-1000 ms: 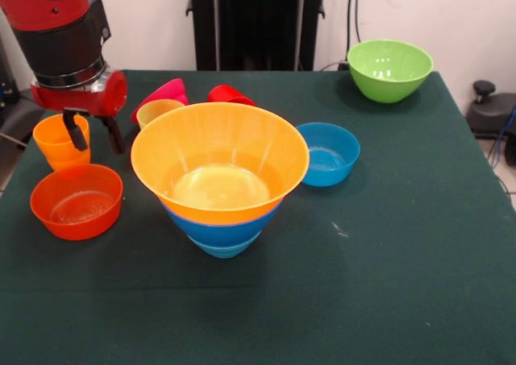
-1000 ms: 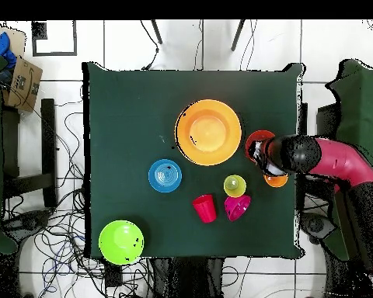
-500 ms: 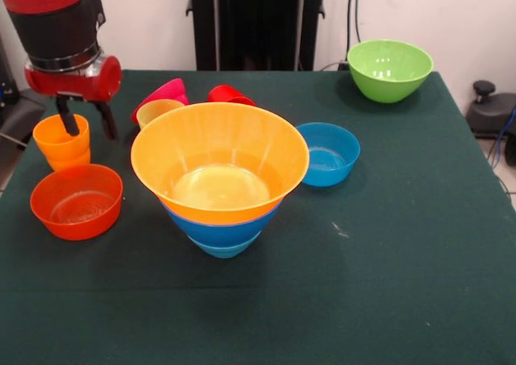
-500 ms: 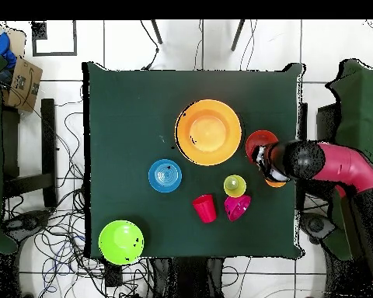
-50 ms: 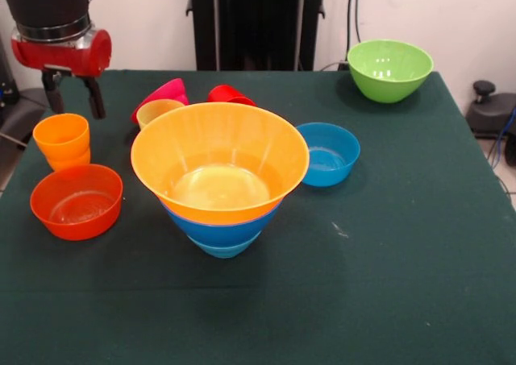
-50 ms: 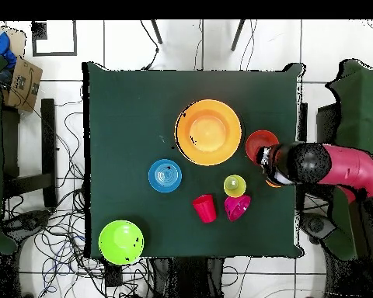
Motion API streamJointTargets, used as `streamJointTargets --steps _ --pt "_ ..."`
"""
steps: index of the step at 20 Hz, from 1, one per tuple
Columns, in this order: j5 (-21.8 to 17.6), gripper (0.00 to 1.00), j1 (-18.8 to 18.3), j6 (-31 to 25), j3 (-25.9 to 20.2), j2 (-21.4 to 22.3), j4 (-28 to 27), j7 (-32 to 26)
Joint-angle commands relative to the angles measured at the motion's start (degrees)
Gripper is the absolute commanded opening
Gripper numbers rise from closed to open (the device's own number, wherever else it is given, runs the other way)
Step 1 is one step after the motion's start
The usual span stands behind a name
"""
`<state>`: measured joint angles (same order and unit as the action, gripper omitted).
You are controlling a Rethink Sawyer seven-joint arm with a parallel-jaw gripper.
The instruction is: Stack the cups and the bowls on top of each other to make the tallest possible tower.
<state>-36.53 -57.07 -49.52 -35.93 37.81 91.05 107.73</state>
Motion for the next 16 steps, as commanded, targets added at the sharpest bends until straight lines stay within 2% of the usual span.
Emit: streamJointTargets --steps 1,16 --pt "-2.61 1.0 0.12 -0.88 0.29 -0.5 2.93 -11.53" --pt "-4.35 1.0 -1.74 1.44 1.5 -4.77 3.4 -10.34"
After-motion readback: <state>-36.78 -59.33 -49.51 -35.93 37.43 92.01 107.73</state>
